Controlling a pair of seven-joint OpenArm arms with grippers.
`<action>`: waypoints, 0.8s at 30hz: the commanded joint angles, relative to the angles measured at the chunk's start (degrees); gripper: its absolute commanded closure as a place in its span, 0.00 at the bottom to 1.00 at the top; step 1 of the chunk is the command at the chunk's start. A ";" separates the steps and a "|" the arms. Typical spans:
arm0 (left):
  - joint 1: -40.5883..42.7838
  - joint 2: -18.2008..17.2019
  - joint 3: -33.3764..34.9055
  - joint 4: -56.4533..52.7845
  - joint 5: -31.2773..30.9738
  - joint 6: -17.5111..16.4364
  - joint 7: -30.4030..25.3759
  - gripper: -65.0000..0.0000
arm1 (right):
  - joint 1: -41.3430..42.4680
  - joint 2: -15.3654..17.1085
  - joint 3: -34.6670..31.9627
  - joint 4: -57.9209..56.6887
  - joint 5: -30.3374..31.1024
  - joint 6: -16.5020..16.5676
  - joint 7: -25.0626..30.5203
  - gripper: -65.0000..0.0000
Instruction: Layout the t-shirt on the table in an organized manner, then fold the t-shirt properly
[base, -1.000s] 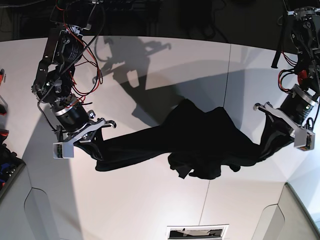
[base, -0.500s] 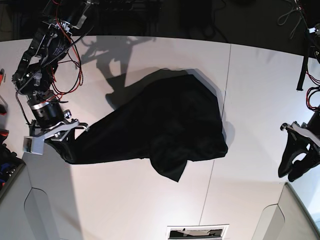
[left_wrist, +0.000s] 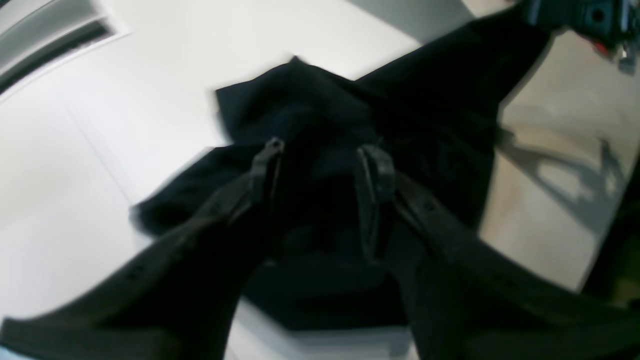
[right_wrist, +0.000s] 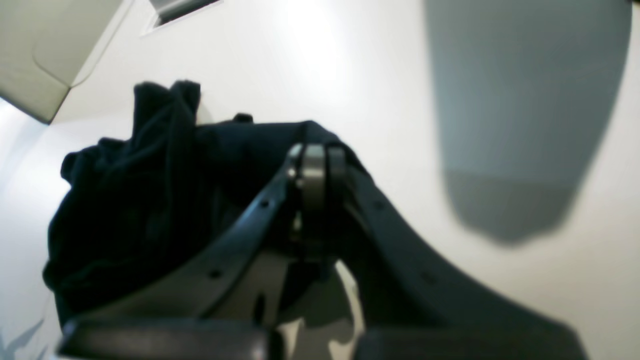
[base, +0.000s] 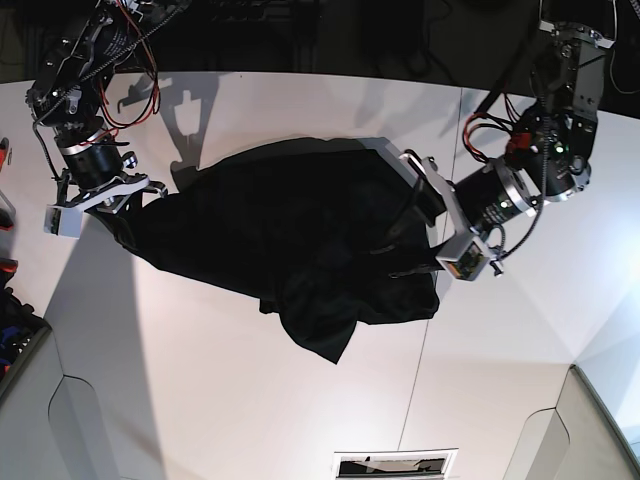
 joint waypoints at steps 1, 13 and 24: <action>-1.33 -0.07 1.22 0.33 1.60 1.38 -2.75 0.60 | 0.42 0.33 0.02 1.07 1.16 0.50 1.49 1.00; -13.66 7.80 12.79 -21.62 16.46 7.78 -6.91 0.44 | 0.22 0.33 0.00 1.07 1.14 0.50 -0.33 1.00; -15.56 8.70 12.85 -23.47 21.20 1.29 -9.94 0.66 | 0.20 0.33 0.00 1.07 1.14 0.50 -0.37 1.00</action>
